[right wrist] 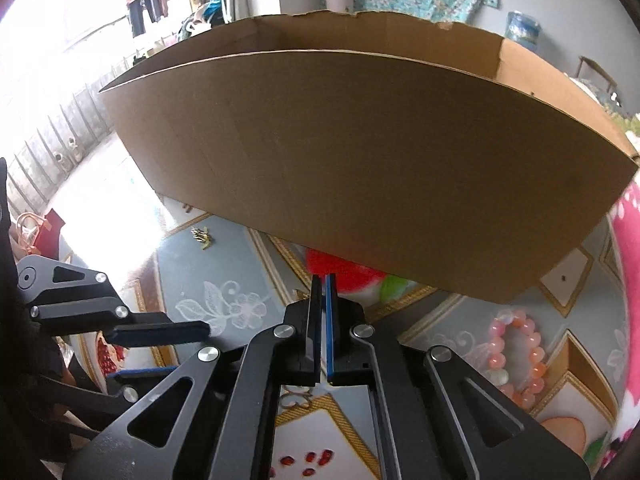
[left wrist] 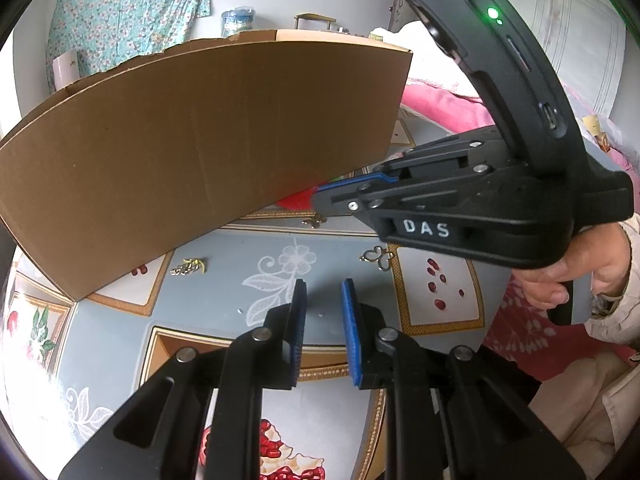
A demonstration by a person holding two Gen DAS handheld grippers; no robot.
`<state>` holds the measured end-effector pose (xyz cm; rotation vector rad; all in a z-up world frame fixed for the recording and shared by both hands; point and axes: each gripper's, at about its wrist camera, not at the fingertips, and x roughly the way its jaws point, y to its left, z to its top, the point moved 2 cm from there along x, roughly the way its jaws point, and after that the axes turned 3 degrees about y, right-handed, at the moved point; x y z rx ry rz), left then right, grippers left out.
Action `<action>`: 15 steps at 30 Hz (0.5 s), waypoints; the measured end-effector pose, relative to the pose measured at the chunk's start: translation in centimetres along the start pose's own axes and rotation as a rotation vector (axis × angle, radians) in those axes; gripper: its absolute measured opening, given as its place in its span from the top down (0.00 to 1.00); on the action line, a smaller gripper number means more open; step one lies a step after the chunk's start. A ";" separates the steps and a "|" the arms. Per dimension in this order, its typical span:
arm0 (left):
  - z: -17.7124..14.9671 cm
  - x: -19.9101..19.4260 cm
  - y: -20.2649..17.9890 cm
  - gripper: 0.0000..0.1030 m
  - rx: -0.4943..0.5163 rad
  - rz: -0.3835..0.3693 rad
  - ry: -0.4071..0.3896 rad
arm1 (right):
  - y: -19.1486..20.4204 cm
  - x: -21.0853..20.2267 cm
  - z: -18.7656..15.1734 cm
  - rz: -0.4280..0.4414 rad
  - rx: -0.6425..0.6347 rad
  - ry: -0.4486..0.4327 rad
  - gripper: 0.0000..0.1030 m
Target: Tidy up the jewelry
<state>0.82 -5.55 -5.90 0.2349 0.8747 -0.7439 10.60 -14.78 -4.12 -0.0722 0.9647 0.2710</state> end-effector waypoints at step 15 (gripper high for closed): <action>0.3 -0.1 -0.3 0.83 0.009 0.026 -0.002 | -0.5 -0.9 0.3 0.067 -0.017 -0.007 0.80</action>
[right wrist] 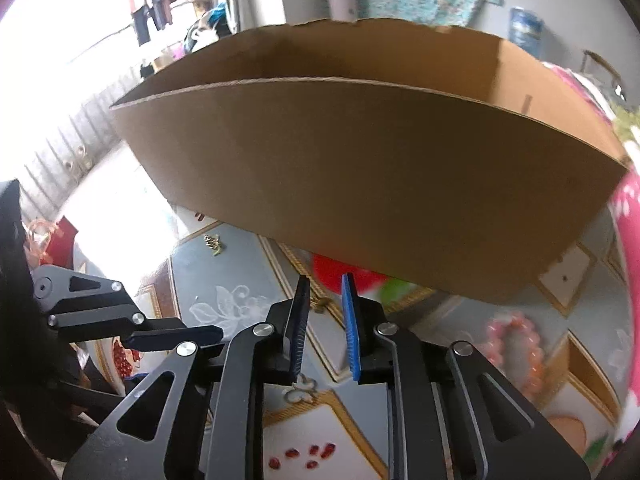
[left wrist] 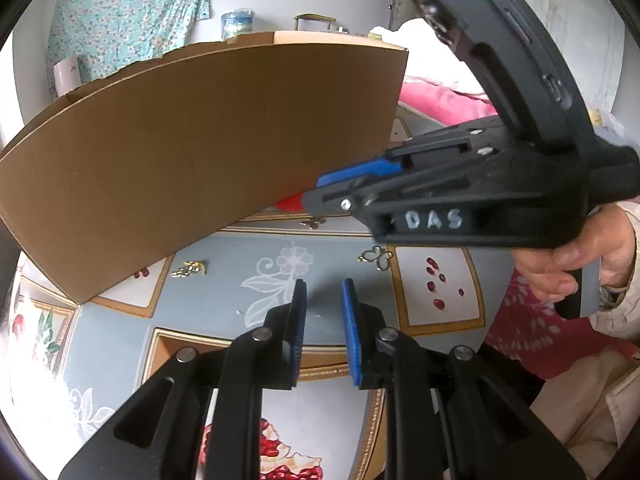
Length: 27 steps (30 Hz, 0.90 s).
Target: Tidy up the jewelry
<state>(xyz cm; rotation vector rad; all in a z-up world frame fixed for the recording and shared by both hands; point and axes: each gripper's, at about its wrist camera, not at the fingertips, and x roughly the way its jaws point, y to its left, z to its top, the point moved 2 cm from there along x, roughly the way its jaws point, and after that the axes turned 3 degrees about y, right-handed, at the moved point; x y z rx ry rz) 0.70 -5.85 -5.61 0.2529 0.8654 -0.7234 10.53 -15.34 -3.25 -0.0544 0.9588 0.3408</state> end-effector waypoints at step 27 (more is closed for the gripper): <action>3.1 1.3 1.6 0.83 -0.108 -0.049 -0.040 | -4.5 -4.1 -1.1 0.065 0.257 -0.110 0.73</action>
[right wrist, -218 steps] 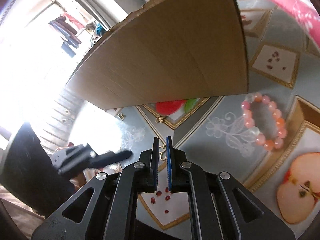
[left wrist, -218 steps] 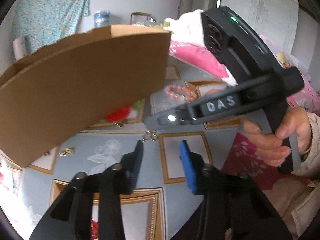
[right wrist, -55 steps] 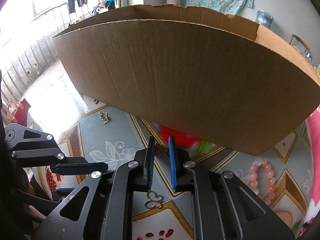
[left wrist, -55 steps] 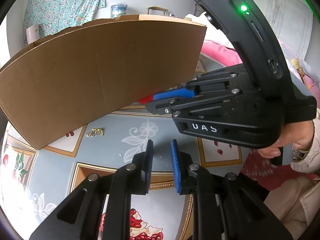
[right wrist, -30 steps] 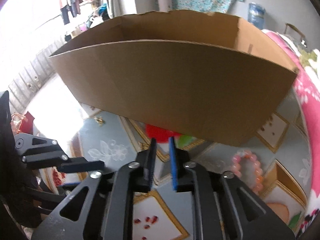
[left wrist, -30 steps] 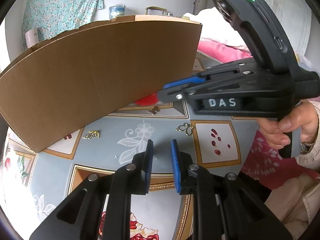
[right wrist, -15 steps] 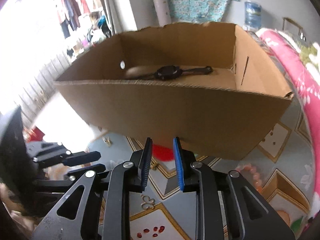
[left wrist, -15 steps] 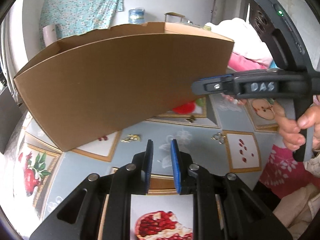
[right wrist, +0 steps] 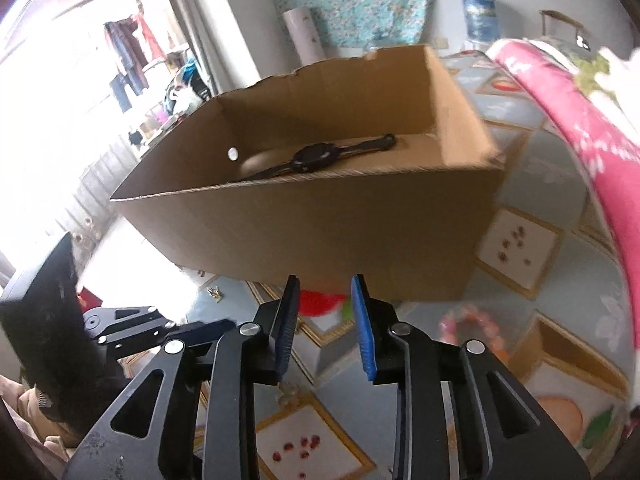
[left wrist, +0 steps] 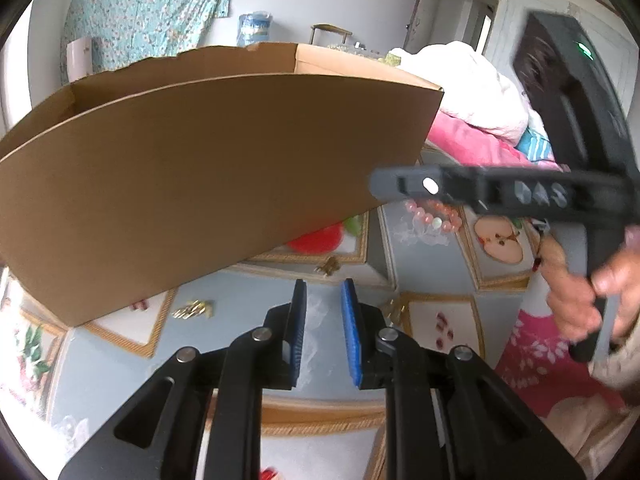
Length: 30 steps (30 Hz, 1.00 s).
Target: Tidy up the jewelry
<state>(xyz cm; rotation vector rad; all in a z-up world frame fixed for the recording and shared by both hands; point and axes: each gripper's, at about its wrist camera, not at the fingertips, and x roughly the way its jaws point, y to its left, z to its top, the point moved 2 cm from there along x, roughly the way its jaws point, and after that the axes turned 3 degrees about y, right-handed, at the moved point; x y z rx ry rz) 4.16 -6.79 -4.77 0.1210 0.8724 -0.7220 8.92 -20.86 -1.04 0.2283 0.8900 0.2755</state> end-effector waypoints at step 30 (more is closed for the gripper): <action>1.4 3.2 -1.8 0.88 0.042 0.225 0.075 | -4.6 -0.8 -3.2 0.050 0.119 -0.038 0.71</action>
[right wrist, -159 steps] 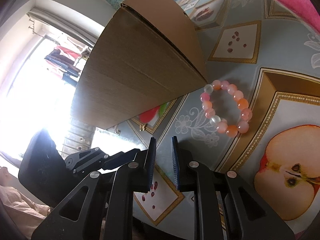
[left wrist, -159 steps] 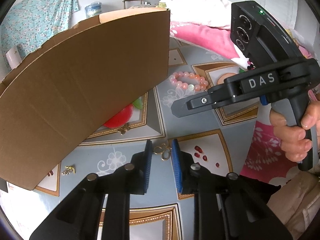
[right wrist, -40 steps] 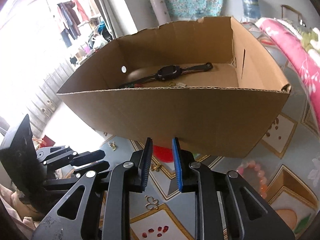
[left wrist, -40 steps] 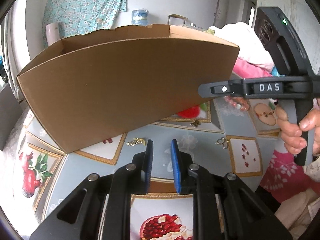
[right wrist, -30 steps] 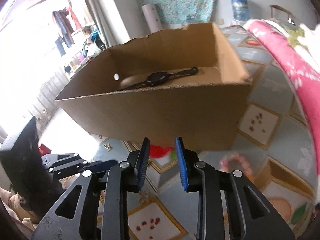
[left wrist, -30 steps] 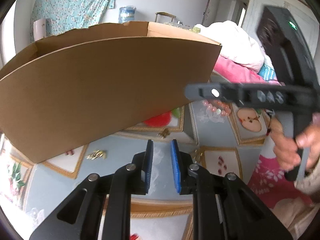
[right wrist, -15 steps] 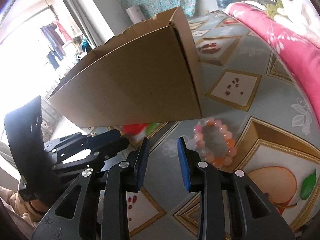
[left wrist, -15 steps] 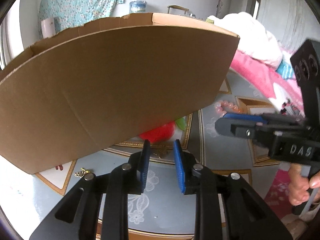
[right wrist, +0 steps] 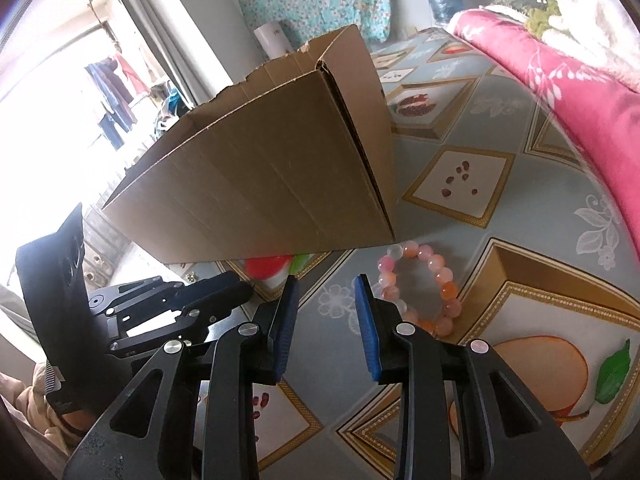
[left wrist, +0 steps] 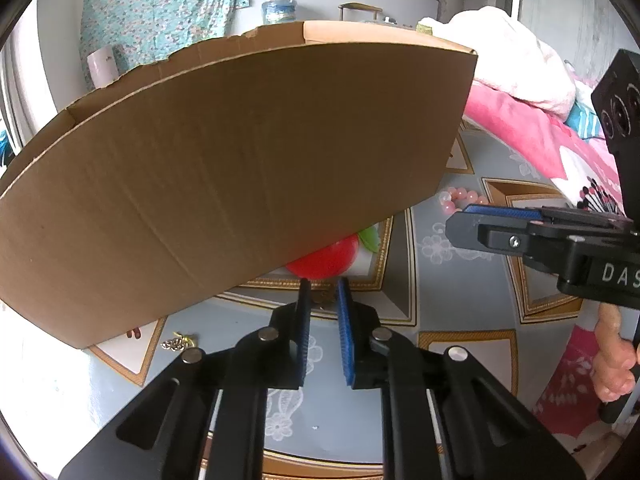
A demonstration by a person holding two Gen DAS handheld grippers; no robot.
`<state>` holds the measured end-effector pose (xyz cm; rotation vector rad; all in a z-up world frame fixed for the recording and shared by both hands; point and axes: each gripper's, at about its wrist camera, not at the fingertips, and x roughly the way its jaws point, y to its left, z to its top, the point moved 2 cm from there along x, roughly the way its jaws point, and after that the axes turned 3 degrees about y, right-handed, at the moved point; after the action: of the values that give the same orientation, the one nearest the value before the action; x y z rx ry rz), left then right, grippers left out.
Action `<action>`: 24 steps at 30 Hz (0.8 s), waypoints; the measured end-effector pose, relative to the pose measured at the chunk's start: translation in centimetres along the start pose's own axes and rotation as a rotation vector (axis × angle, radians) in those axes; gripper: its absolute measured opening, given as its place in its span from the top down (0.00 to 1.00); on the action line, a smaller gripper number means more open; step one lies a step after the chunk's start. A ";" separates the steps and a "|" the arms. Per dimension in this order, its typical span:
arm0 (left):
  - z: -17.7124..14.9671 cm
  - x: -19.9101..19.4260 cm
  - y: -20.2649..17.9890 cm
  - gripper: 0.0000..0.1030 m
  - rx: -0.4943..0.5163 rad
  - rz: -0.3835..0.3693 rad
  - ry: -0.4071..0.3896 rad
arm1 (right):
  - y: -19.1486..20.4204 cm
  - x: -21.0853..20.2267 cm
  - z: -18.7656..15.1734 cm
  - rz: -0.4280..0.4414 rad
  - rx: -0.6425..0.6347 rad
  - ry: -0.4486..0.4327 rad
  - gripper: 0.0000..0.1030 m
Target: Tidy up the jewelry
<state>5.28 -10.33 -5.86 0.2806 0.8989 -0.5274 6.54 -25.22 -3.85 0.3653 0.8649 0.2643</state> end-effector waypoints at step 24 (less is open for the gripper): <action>-2.8 -2.2 2.9 0.93 -0.044 -0.028 0.016 | 3.5 0.1 -0.8 -0.013 -0.123 0.066 0.71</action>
<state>3.90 -6.01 -5.75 0.2332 0.9304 -0.5316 5.71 -21.87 -2.96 0.2378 0.9112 0.3177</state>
